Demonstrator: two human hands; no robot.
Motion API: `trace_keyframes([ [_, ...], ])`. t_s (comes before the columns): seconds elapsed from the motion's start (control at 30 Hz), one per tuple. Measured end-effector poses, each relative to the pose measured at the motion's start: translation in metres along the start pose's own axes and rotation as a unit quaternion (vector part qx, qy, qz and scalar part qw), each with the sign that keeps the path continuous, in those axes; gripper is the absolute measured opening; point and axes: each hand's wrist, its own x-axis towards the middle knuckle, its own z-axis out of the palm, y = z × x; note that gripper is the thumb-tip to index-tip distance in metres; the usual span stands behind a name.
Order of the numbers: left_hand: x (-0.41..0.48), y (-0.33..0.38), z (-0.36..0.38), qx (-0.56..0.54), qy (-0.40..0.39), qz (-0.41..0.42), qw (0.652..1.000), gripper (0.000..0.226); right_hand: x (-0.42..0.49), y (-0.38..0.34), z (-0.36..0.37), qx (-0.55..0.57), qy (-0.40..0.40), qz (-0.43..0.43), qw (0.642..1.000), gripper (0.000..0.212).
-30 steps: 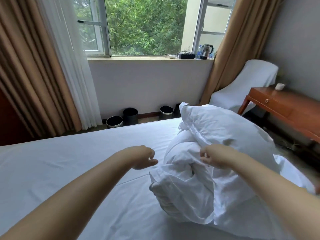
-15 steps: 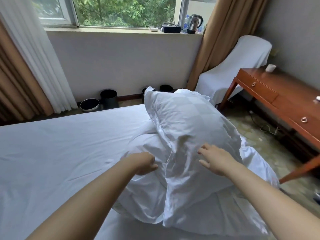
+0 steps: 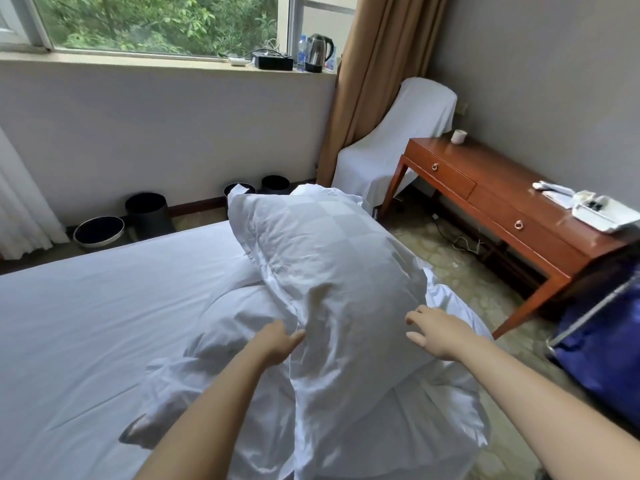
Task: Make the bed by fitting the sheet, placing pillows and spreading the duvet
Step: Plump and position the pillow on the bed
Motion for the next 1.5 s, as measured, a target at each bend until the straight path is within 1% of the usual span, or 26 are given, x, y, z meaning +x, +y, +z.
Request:
trace_keyframes([
  [0.07,0.013,0.009,0.006,-0.066,0.019,-0.008,0.998,0.065,0.014,0.014,0.0,0.032,-0.002,0.019,0.999,0.039],
  [0.17,0.032,0.022,0.015,-0.163,0.052,-0.001,0.985,0.059,0.038,0.036,0.0,0.066,-0.003,0.039,0.997,0.041],
  [0.2,0.038,0.026,0.02,-0.195,0.06,0.0,0.979,0.06,0.048,0.045,0.001,0.075,0.0,0.042,0.996,0.042],
  [0.27,0.049,0.032,0.033,-0.263,0.074,-0.027,0.962,0.075,0.069,0.062,0.0,0.102,0.014,0.045,0.994,0.043],
  [0.33,0.056,0.039,0.047,-0.336,0.101,-0.073,0.934,0.093,0.094,0.08,0.0,0.167,0.024,0.054,0.984,0.048],
  [0.37,0.059,0.043,0.054,-0.364,0.122,-0.09,0.919,0.092,0.107,0.088,0.002,0.216,0.02,0.06,0.974,0.053],
  [0.43,0.064,0.05,0.066,-0.393,0.175,-0.127,0.894,0.076,0.133,0.105,0.014,0.313,0.005,0.056,0.948,0.068],
  [0.47,0.068,0.053,0.071,-0.4,0.2,-0.145,0.883,0.076,0.146,0.113,0.022,0.353,-0.007,0.047,0.935,0.074],
  [0.53,0.07,0.058,0.078,-0.407,0.231,-0.165,0.868,0.081,0.165,0.122,0.04,0.419,-0.032,0.031,0.907,0.083],
  [0.6,0.07,0.065,0.083,-0.415,0.258,-0.176,0.855,0.066,0.178,0.123,0.052,0.476,-0.05,0.025,0.878,0.085],
  [0.63,0.07,0.068,0.086,-0.413,0.27,-0.184,0.85,0.062,0.183,0.122,0.056,0.489,-0.058,0.028,0.87,0.083],
  [0.67,0.068,0.069,0.088,-0.41,0.276,-0.193,0.848,0.064,0.187,0.12,0.061,0.497,-0.058,0.03,0.866,0.082],
  [0.77,0.063,0.074,0.102,-0.393,0.284,-0.241,0.84,0.075,0.195,0.121,0.076,0.475,-0.069,0.029,0.877,0.083],
  [0.87,0.052,0.077,0.117,-0.402,0.272,-0.253,0.837,0.084,0.191,0.124,0.089,0.464,-0.065,0.022,0.883,0.084],
  [0.9,0.048,0.078,0.121,-0.4,0.273,-0.255,0.837,0.087,0.186,0.124,0.09,0.466,-0.067,0.022,0.882,0.087],
  [0.97,0.042,0.08,0.129,-0.394,0.282,-0.272,0.831,0.087,0.177,0.127,0.094,0.468,-0.065,0.015,0.881,0.105],
  [1.0,0.04,0.08,0.134,-0.387,0.287,-0.283,0.829,0.081,0.174,0.129,0.097,0.464,-0.068,0.013,0.883,0.114],
  [1.03,0.037,0.08,0.137,-0.375,0.292,-0.295,0.829,0.073,0.17,0.13,0.098,0.456,-0.074,0.011,0.887,0.118],
  [1.07,0.035,0.079,0.141,-0.357,0.295,-0.307,0.831,0.068,0.167,0.132,0.1,0.448,-0.077,0.005,0.891,0.117],
  [1.1,0.032,0.079,0.144,-0.339,0.296,-0.316,0.835,0.067,0.163,0.133,0.1,0.441,-0.077,0.003,0.894,0.111],
  [1.17,0.025,0.081,0.151,-0.308,0.298,-0.336,0.839,0.075,0.159,0.137,0.105,0.44,-0.071,0.007,0.895,0.094],
  [1.2,0.021,0.081,0.155,-0.298,0.298,-0.347,0.838,0.079,0.156,0.139,0.108,0.441,-0.068,0.009,0.895,0.089],
  [1.3,0.013,0.079,0.164,-0.281,0.282,-0.378,0.836,0.09,0.146,0.144,0.118,0.44,-0.068,0.008,0.895,0.087],
  [1.4,0.013,0.076,0.165,-0.281,0.245,-0.4,0.837,0.103,0.144,0.15,0.124,0.44,-0.091,-0.008,0.893,0.091],
  [1.47,0.017,0.072,0.161,-0.296,0.217,-0.409,0.836,0.108,0.151,0.153,0.12,0.467,-0.098,-0.024,0.879,0.092],
  [1.5,0.019,0.07,0.158,-0.315,0.205,-0.404,0.834,0.11,0.154,0.154,0.115,0.492,-0.099,-0.029,0.864,0.089],
])
